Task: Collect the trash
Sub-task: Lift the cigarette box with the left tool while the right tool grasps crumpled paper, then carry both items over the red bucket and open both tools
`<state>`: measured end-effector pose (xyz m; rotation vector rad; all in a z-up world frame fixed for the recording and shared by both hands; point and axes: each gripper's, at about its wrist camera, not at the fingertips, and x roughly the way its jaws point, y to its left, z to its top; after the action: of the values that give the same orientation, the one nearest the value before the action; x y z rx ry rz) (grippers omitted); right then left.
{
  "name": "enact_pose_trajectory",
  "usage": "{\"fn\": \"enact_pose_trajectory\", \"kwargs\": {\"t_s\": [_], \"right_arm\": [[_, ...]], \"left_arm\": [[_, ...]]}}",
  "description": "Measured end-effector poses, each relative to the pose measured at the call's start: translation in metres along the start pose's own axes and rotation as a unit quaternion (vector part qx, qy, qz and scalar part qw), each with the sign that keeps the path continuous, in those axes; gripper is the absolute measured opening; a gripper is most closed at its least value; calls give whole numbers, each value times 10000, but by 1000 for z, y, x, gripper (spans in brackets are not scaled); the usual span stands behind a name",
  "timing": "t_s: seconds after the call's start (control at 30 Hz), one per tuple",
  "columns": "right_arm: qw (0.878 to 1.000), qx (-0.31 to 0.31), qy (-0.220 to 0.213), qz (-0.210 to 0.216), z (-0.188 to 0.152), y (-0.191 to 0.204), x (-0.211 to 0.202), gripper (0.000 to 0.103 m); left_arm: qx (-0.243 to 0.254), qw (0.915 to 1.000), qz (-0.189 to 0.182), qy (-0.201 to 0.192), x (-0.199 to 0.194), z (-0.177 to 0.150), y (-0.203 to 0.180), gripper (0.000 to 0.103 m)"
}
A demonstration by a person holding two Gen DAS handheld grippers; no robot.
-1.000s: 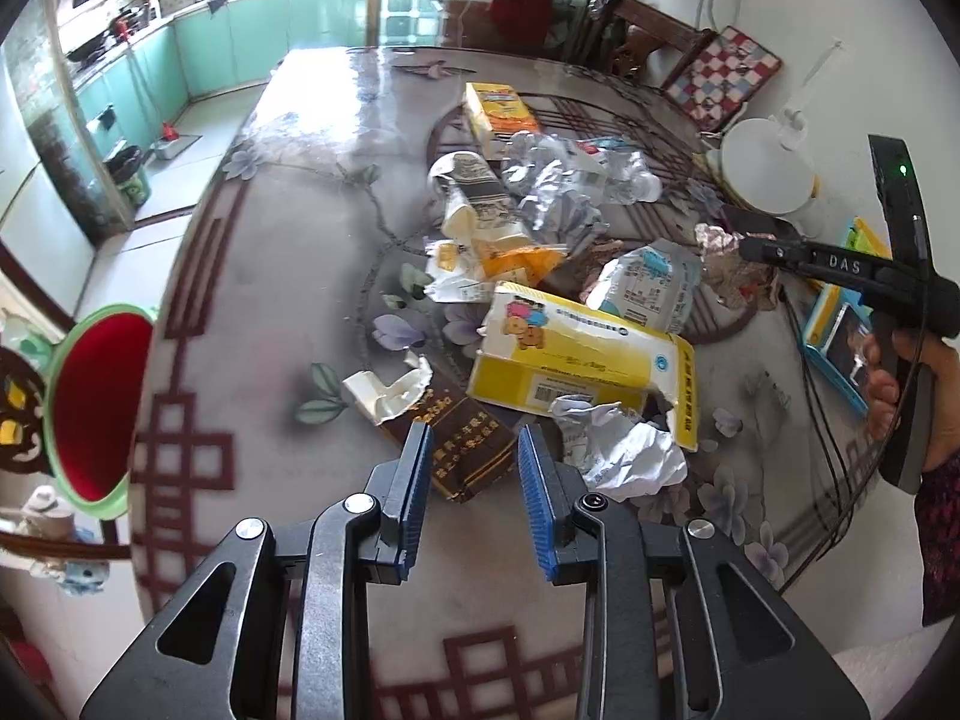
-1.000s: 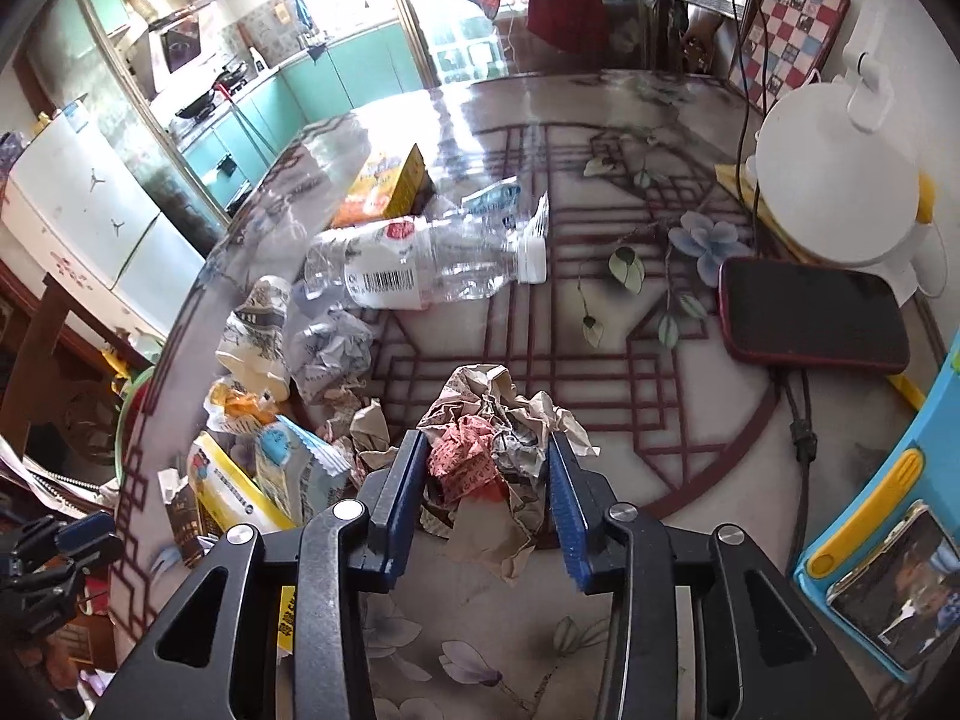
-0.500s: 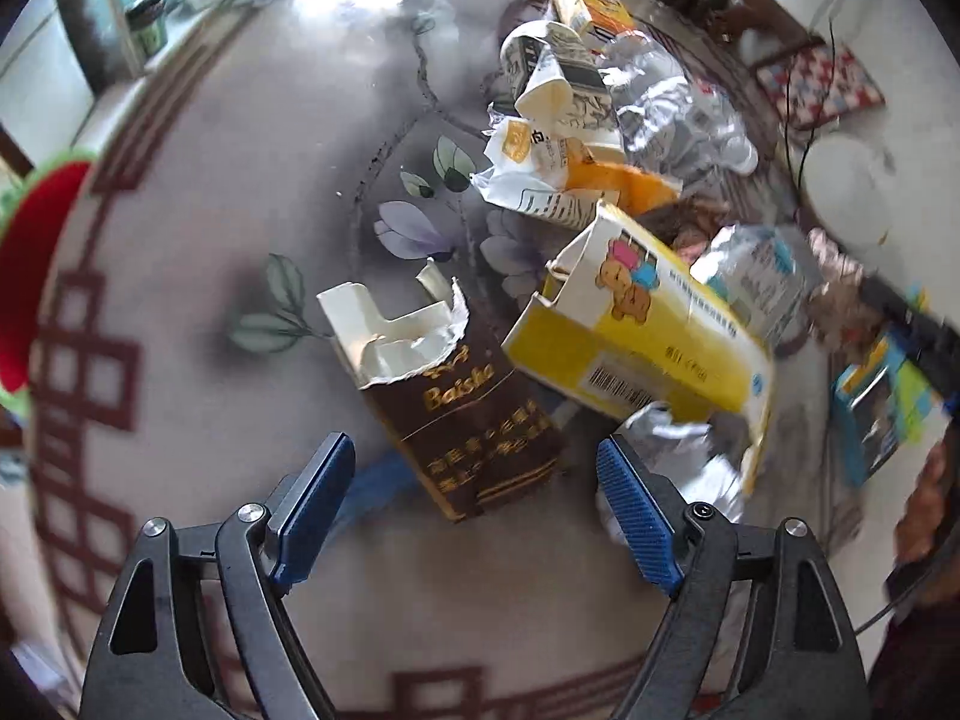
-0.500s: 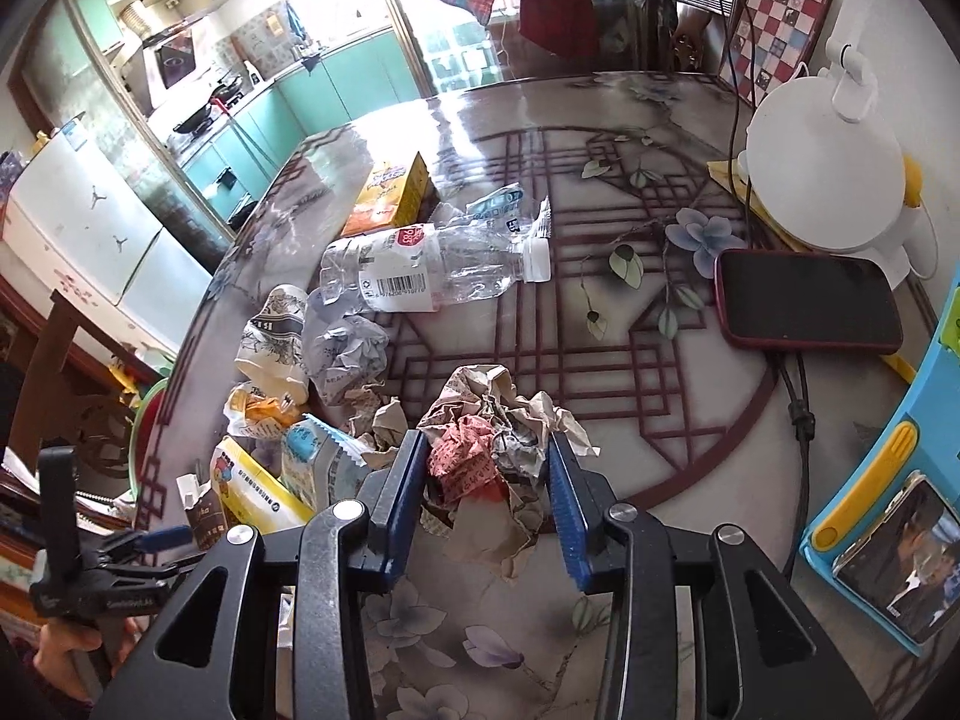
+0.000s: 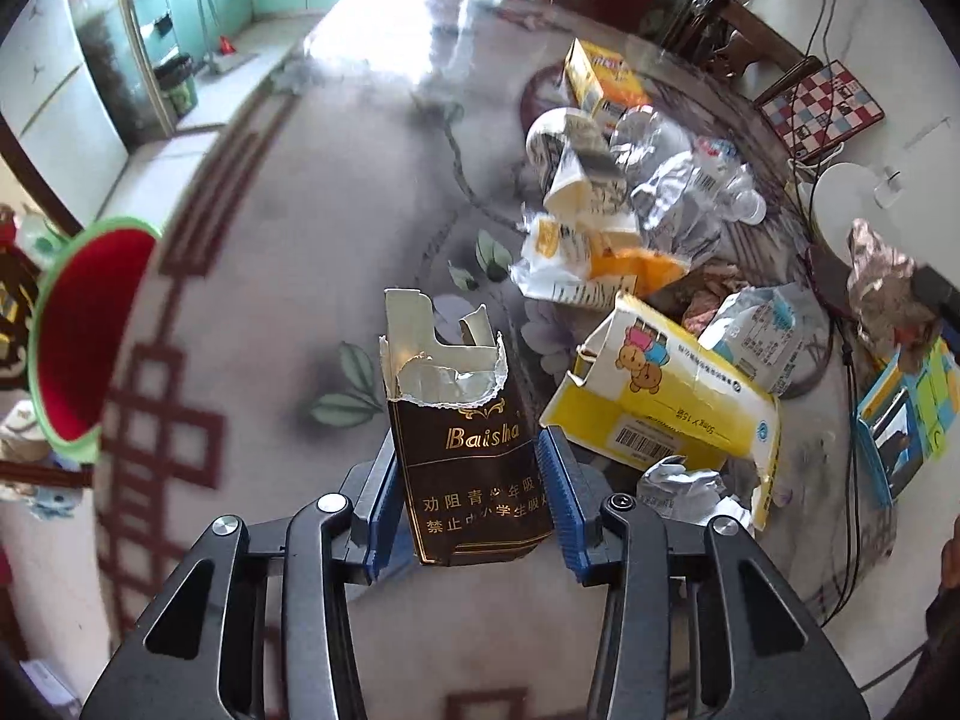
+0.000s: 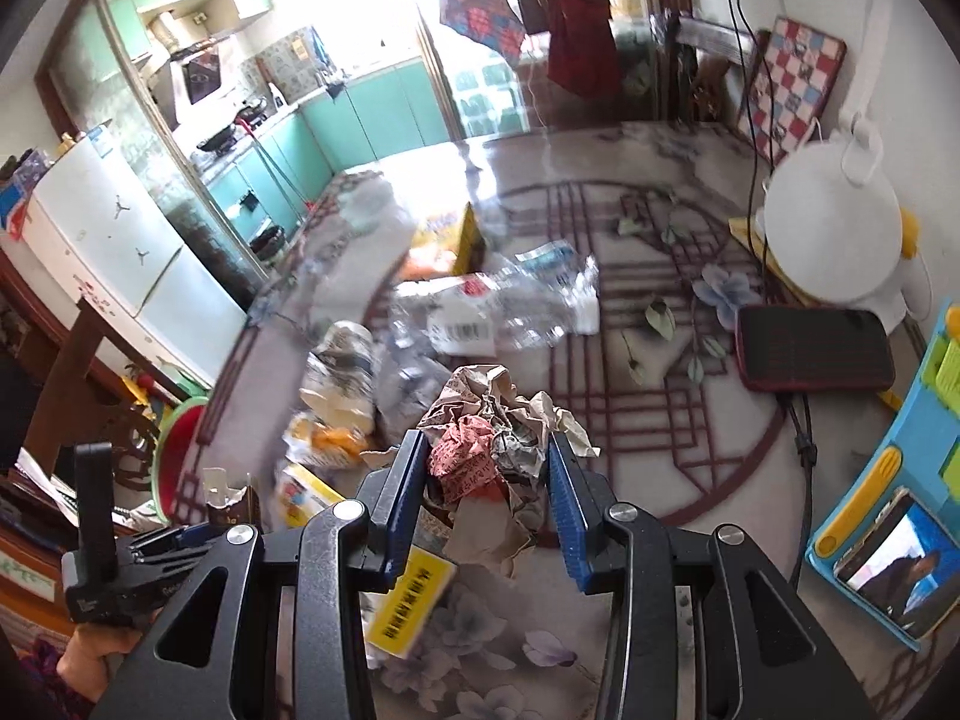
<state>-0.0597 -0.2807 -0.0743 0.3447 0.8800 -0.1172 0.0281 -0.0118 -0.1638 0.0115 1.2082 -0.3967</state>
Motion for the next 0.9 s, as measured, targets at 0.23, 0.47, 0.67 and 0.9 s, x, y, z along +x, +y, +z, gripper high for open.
{"fn": "enact_pose_trajectory", "kwargs": {"t_s": [0.23, 0.47, 0.67, 0.9], "right_arm": [[9986, -341, -224, 335, 20, 64, -4, 38], [9961, -672, -129, 561, 24, 139, 18, 38], [9936, -809, -33, 790, 28, 206, 52, 38], [9865, -948, 273, 1305, 28, 286, 111, 38]], "left_arm": [[225, 9990, 88, -383, -32, 12, 26, 42], [-92, 9979, 281, -569, -47, 25, 85, 42], [-366, 9962, 479, -635, -53, 37, 149, 43], [-758, 9930, 631, -646, -50, 51, 224, 43]]}}
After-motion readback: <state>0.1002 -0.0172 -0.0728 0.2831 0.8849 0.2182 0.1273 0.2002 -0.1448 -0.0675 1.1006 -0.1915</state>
